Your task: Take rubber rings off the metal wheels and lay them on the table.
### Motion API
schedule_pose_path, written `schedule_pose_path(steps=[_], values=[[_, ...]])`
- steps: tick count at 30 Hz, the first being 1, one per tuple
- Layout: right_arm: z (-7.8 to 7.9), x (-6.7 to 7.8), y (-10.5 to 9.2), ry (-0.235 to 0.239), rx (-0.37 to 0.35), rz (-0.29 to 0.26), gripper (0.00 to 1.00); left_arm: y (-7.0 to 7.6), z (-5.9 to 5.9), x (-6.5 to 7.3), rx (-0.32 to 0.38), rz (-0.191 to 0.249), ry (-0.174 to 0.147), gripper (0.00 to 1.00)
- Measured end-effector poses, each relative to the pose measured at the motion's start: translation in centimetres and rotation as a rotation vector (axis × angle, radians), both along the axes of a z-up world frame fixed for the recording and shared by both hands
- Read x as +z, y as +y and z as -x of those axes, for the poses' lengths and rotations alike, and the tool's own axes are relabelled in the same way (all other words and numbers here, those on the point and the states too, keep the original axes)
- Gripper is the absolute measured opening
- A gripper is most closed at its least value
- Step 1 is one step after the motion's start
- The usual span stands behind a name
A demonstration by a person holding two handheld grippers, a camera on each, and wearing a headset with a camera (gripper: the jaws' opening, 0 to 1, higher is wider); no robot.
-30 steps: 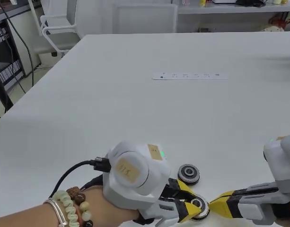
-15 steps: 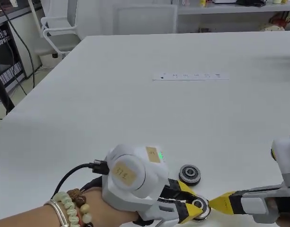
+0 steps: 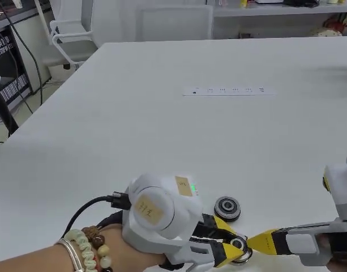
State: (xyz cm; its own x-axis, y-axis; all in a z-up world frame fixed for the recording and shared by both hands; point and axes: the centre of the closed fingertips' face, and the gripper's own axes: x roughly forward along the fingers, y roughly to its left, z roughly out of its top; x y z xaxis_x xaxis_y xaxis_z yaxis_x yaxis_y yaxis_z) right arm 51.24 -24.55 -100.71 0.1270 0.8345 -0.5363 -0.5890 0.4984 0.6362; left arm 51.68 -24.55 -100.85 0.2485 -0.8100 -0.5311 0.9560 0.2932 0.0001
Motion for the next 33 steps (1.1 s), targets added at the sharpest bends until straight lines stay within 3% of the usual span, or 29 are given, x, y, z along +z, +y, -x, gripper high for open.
schedule_pose_path(steps=[25,33], values=[[0.1,0.5,0.5,-0.013,0.023,-0.018,0.0,0.0,0.0,0.0,0.006,-0.001,0.003,0.14],[0.2,1.1,0.9,-0.014,0.034,-0.055,0.0,-0.1,0.0,0.0,0.005,-0.001,0.003,0.14]])
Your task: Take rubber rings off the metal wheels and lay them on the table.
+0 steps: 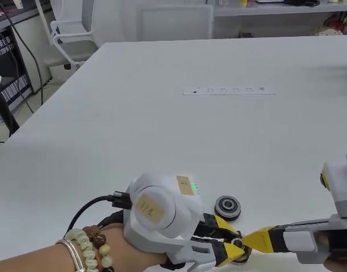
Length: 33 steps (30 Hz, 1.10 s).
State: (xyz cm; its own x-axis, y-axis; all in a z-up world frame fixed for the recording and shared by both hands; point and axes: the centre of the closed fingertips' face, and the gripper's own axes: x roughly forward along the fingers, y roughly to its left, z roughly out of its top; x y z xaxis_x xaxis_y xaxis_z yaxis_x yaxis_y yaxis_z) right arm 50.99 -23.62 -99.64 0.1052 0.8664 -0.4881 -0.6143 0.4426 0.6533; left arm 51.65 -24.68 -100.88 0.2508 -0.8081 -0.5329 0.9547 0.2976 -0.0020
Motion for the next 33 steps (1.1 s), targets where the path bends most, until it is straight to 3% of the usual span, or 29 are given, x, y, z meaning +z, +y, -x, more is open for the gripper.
schedule_pose_path(steps=[1,3,11,19,21,24,28,33], values=[[0.4,0.6,0.5,0.017,0.019,-0.041,0.0,0.0,0.0,0.0,0.0,0.0,0.0,0.14],[0.2,0.2,0.1,-0.022,0.023,-0.001,0.0,0.0,0.0,0.0,0.001,0.0,0.0,0.14],[0.0,-0.6,-0.6,-0.034,0.014,0.047,0.0,-0.1,0.0,0.0,-0.005,-0.027,-0.017,0.14],[-0.4,-1.2,-1.2,-0.043,-0.003,0.085,0.0,0.1,0.0,0.2,-0.007,-0.072,0.001,0.14],[-0.4,-1.2,-1.2,-0.042,-0.004,0.084,0.0,0.2,0.1,0.6,-0.02,-0.082,-0.021,0.16],[-0.5,-1.0,-1.3,-0.062,0.001,0.095,0.0,-0.1,0.3,2.0,-0.022,-0.062,-0.004,0.2],[-0.5,-0.6,-1.3,-0.066,-0.002,0.081,0.0,-0.5,0.8,4.8,-0.061,-0.008,-0.061,0.26],[-0.9,0.5,-1.8,-0.111,-0.018,0.079,0.0,0.2,0.5,8.0,-0.045,0.024,-0.078,0.34]])
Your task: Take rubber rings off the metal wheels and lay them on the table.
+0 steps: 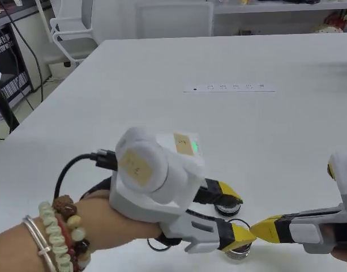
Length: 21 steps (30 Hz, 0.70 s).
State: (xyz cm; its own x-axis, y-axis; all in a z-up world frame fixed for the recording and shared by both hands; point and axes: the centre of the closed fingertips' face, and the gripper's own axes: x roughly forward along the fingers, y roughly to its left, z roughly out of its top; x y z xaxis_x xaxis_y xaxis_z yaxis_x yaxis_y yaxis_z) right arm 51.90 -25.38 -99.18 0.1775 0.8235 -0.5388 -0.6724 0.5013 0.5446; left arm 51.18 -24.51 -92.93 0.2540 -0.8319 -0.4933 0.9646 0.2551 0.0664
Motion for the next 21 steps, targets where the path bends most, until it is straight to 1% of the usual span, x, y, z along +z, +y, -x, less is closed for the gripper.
schedule_pose_path(steps=[1,2,3,4,5,6,7,8,9,10,11,12,13,14,17,18,19,21], values=[[-0.1,0.1,-0.1,-0.005,-0.003,0.0,0.0,0.2,-0.1,0.5,0.008,0.007,-0.009,0.36],[-0.2,0.4,-0.2,-0.016,-0.009,-0.002,0.0,0.6,-0.3,1.2,0.017,0.017,-0.025,0.38],[-0.3,0.5,-0.3,-0.021,-0.012,-0.004,0.0,0.8,-0.3,1.4,0.018,0.019,-0.028,0.39],[-0.4,0.7,-0.3,-0.026,-0.015,-0.006,0.0,1.3,-0.4,2.0,0.03,0.024,-0.04,0.39],[-0.7,1.1,-0.5,-0.044,-0.023,-0.009,0.0,1.8,-0.5,2.3,0.042,0.023,-0.048,0.4],[-0.8,1.4,-0.6,-0.052,-0.029,-0.013,0.0,2.8,-0.5,2.9,0.067,0.029,-0.054,0.4],[-1.0,1.8,-0.7,-0.061,-0.038,-0.021,0.0,3.0,-0.5,3.0,0.075,0.031,-0.055,0.42],[-1.2,2.1,-0.8,-0.067,-0.048,-0.029,0.0,3.8,-0.5,3.5,0.094,0.036,-0.06,0.44],[-1.6,2.6,-1.0,-0.079,-0.067,-0.041,0.0,4.4,-0.5,3.7,0.109,0.041,-0.061,0.46],[-1.8,2.8,-1.2,-0.088,-0.076,-0.043,0.0,5.2,-0.5,4.0,0.131,0.046,-0.058,0.48],[-2.3,3.1,-1.5,-0.107,-0.097,-0.041,0.0,5.7,-0.5,4.2,0.152,0.051,-0.052,0.51],[-2.5,3.4,-1.7,-0.116,-0.109,-0.045,0.0,6.5,-0.3,4.3,0.168,0.052,-0.046,0.53],[-2.8,3.9,-2.0,-0.122,-0.126,-0.058,0.0,7.0,-0.2,4.4,0.178,0.052,-0.045,0.55],[-3.0,4.0,-2.0,-0.124,-0.132,-0.063,0.0,7.8,-0.2,4.6,0.202,0.057,-0.049,0.57],[-3.7,5.2,-2.5,-0.137,-0.172,-0.096,0.0,9.4,0.0,4.5,0.253,0.059,-0.052,0.61],[-4.0,5.8,-2.6,-0.155,-0.185,-0.104,0.0,9.8,0.2,4.4,0.263,0.059,-0.049,0.63],[-4.1,6.3,-2.6,-0.165,-0.188,-0.112,0.0,10.3,0.4,4.2,0.281,0.06,-0.042,0.65],[-4.1,7.2,-2.6,-0.176,-0.192,-0.127,0.0,10.9,0.8,4.0,0.306,0.071,-0.029,0.68]])
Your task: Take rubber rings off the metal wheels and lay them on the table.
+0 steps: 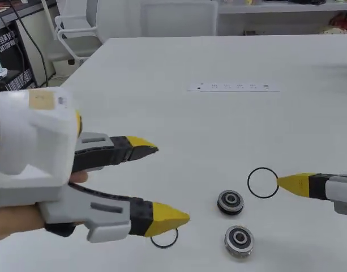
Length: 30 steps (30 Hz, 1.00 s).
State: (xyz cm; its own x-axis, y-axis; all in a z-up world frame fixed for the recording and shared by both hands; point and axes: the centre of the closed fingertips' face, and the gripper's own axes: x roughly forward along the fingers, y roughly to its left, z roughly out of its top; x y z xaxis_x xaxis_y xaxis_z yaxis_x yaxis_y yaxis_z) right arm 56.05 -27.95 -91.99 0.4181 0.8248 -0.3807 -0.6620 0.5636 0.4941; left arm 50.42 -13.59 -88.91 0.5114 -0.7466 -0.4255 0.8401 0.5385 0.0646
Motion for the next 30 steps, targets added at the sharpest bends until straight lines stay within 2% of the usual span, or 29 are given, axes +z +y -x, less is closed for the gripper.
schedule_pose_path(steps=[3,6,9,13,17,23,30], values=[[-0.1,1.0,0.2,-0.014,0.002,-0.012,0.0,0.5,0.6,-0.4,0.006,-0.001,0.01,0.69],[-0.2,2.0,0.5,-0.038,0.009,-0.023,0.0,1.4,0.8,-0.8,0.026,-0.044,0.004,0.73],[-0.3,3.0,1.0,-0.058,0.019,-0.035,0.0,2.2,1.0,-0.8,0.031,-0.064,0.0,0.77],[-0.4,4.5,1.9,-0.076,0.041,-0.059,0.0,3.1,1.3,-0.9,0.063,-0.029,0.016,0.77],[-0.5,5.6,3.2,-0.097,0.071,-0.069,0.0,3.8,1.8,-1.5,0.091,-0.024,0.026,0.77],[-0.2,6.3,5.5,-0.113,0.135,-0.074,0.0,4.2,2.3,-2.6,0.117,-0.012,0.052,0.77],[0.7,6.0,8.6,-0.104,0.218,-0.064,0.0,4.1,2.2,-3.5,0.13,-0.008,0.064,0.76]])
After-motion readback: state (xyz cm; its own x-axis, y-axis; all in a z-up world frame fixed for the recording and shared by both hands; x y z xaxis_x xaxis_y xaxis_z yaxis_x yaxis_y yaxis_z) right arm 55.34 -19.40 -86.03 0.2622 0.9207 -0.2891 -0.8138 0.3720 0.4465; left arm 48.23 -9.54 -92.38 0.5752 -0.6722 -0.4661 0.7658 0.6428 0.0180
